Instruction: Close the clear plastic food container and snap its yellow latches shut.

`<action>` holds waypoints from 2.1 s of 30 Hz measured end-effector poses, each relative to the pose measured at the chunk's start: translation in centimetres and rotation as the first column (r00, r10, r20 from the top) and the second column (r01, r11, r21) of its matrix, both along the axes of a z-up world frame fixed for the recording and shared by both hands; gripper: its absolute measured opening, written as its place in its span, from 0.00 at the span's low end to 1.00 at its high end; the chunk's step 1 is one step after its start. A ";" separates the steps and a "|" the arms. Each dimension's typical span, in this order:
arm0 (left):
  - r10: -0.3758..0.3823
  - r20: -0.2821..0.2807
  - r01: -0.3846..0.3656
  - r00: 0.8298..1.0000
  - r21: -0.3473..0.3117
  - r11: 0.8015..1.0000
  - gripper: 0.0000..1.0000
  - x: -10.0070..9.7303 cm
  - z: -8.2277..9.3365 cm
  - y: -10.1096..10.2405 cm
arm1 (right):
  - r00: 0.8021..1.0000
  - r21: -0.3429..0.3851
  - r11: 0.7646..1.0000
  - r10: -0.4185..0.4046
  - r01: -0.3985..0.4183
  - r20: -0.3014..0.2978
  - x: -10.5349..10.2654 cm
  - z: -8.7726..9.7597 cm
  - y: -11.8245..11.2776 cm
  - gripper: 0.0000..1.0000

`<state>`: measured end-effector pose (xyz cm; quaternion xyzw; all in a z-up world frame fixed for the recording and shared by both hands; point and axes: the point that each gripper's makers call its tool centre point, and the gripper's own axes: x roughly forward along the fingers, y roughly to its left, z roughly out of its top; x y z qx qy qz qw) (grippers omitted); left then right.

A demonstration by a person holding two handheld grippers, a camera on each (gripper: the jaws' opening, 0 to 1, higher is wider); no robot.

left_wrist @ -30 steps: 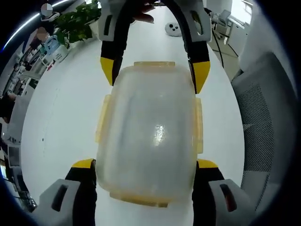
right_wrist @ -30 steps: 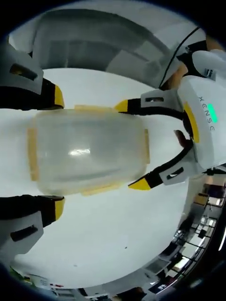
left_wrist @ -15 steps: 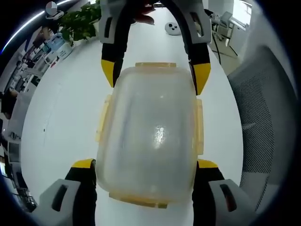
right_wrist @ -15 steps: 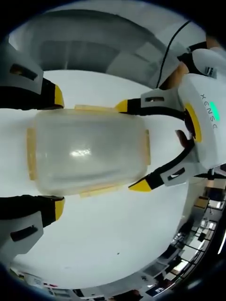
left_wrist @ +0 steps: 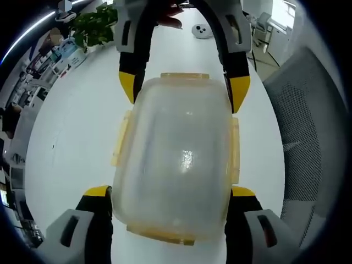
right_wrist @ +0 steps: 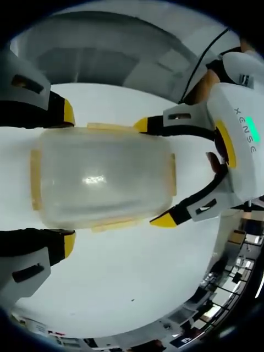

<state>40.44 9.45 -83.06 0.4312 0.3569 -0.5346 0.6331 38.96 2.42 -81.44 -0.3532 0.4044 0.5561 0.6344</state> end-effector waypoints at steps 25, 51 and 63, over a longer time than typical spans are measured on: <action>0.017 0.001 -0.017 1.000 -0.013 1.000 0.86 -0.7 0.0 4.9 | 1.000 -0.037 0.999 0.024 -0.024 -0.001 -0.5 -0.2 5.0 0.74; 0.029 0.006 -0.029 1.000 -0.036 0.999 0.86 -0.7 0.0 6.8 | 0.999 -0.024 0.999 0.034 -0.034 0.005 -0.5 -0.2 6.9 0.75; 0.042 0.006 -0.041 0.999 -0.050 0.998 0.86 0.7 0.0 6.6 | 0.999 -0.014 0.999 0.042 -0.042 0.007 0.9 -0.2 6.7 0.75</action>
